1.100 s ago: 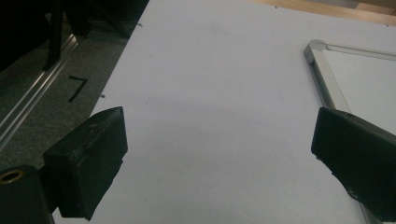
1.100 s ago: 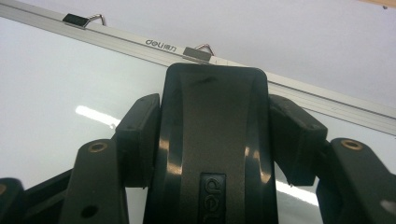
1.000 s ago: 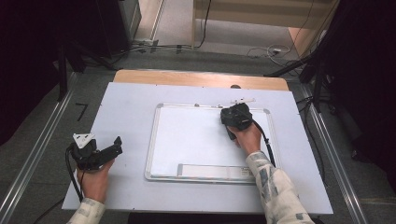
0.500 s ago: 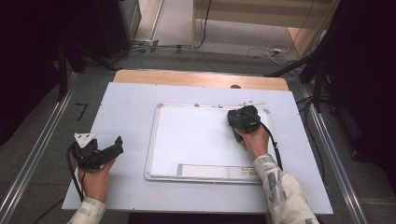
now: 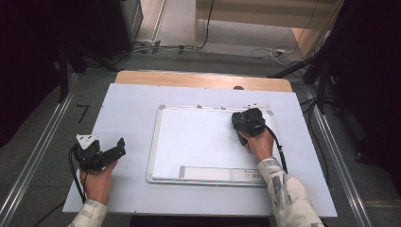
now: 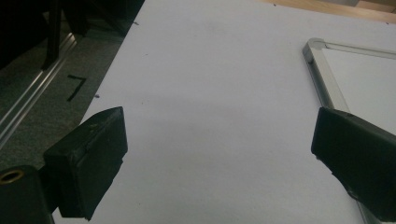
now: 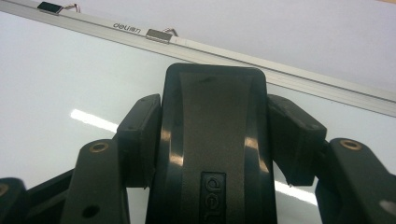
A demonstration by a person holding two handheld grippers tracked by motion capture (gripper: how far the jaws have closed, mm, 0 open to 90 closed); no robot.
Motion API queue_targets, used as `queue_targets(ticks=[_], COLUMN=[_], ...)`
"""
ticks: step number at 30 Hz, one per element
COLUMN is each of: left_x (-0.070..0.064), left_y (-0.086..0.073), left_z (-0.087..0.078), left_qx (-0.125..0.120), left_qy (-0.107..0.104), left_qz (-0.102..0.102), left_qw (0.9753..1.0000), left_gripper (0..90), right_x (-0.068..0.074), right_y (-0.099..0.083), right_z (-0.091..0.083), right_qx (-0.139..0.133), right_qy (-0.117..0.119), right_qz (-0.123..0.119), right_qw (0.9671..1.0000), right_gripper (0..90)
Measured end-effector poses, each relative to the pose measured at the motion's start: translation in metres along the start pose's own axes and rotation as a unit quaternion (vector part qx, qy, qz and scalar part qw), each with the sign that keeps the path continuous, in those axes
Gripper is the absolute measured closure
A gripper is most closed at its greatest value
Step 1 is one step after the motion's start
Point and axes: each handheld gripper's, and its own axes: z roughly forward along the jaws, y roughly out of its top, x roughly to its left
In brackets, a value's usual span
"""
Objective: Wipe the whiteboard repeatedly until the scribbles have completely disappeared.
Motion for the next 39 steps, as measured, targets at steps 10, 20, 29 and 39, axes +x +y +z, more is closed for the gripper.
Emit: queue_targets(ticks=[10, 20, 29, 39], left_x=[0.0, 0.001, 0.001, 0.0], left_y=[0.0, 0.0, 0.001, 0.001], left_z=[-0.001, -0.001, -0.001, -0.002], left_qx=[0.0, -0.002, -0.002, -0.002], left_qy=[-0.001, -0.001, -0.002, -0.002], left_qz=[0.001, 0.0, 0.0, 0.002], left_qw=[1.0, 1.0, 1.0, 1.0], left_gripper=[4.1, 4.1, 4.1, 4.1], right_x=[0.0, 0.001, 0.0, 0.0], right_y=[-0.001, -0.002, 0.0, 0.002], right_z=[-0.002, -0.004, -0.012, -0.023], right_qx=[0.002, 0.005, -0.006, -0.014], right_qy=[-0.002, -0.002, 0.004, 0.006], right_qz=[-0.003, -0.003, -0.002, -0.001], right_qw=[1.0, 1.0, 1.0, 0.9999], right_gripper=[38.0, 38.0, 38.0, 37.9])
